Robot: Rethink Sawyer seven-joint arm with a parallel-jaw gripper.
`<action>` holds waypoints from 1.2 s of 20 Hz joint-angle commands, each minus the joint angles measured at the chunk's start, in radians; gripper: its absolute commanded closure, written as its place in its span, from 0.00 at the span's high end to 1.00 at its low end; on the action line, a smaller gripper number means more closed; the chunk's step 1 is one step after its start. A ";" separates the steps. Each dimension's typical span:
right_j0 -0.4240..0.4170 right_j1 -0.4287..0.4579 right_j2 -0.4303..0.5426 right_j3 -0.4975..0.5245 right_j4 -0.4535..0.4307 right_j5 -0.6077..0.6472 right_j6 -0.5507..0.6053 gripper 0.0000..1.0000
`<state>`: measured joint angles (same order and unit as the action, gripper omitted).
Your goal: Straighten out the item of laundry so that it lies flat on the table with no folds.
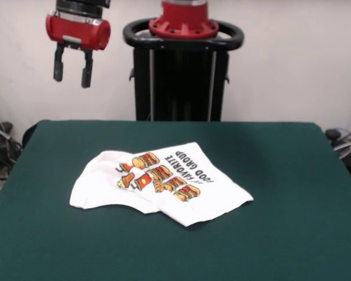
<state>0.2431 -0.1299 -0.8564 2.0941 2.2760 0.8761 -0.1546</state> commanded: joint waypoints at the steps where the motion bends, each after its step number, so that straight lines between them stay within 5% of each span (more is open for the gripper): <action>1: 0.010 0.119 0.258 -0.220 0.070 -0.058 0.065 1.00; 9: 0.047 0.231 0.270 -0.302 0.168 -0.089 0.081 1.00; 18: 0.049 0.180 0.325 -0.257 0.004 -0.085 0.232 1.00; 24: 0.111 0.225 0.314 -0.254 0.090 -0.163 0.265 1.00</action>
<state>0.3223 0.0493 -0.7138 1.9255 2.3643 0.7923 -0.1526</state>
